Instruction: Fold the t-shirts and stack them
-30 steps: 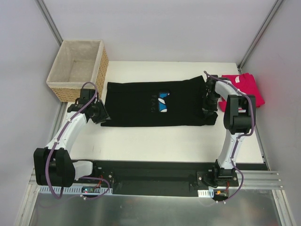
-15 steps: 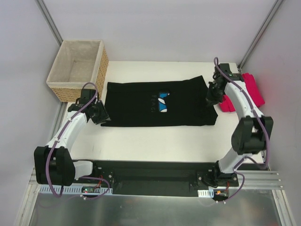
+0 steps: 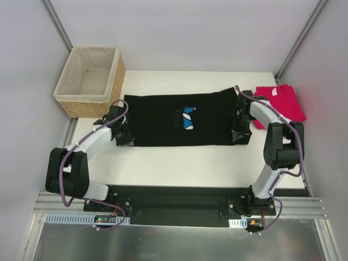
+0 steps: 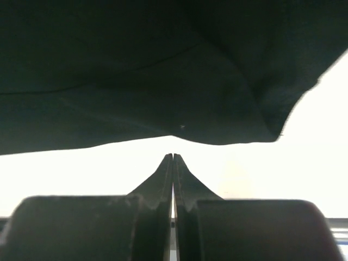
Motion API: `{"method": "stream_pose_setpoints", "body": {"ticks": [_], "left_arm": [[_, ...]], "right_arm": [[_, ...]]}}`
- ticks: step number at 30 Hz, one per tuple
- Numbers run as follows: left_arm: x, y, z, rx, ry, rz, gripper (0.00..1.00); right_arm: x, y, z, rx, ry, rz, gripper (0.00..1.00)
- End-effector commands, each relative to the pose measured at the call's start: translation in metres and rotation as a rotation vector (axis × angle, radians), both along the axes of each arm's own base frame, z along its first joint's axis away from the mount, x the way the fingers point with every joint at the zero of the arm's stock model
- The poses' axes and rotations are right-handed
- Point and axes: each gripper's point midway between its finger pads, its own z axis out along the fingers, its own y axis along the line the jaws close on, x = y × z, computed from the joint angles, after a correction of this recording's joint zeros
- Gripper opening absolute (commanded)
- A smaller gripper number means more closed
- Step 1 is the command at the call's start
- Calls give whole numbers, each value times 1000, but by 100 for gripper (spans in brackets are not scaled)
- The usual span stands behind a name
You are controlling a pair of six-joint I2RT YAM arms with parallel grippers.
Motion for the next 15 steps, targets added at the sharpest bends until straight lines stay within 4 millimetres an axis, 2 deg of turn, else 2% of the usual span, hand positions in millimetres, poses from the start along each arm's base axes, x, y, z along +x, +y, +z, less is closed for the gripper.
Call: {"method": "stream_pose_setpoints", "body": {"ticks": [1,4,7,10,15], "left_arm": [[13,0,-12,37,-32,-22,0],[19,-3,-6,39,-51,-42,0],[27,-6,9,29,-97,-49,0],[29,-2,18,50,-121,-47,0],[29,5,10,94,-98,-61,0]], "right_arm": [[4,-17,12,-129,-42,16,1],[10,-19,24,-150,-97,20,1],[15,-22,39,-170,-144,15,1],[21,-25,47,-192,-179,11,1],[35,-23,38,-186,-194,16,1]]}}
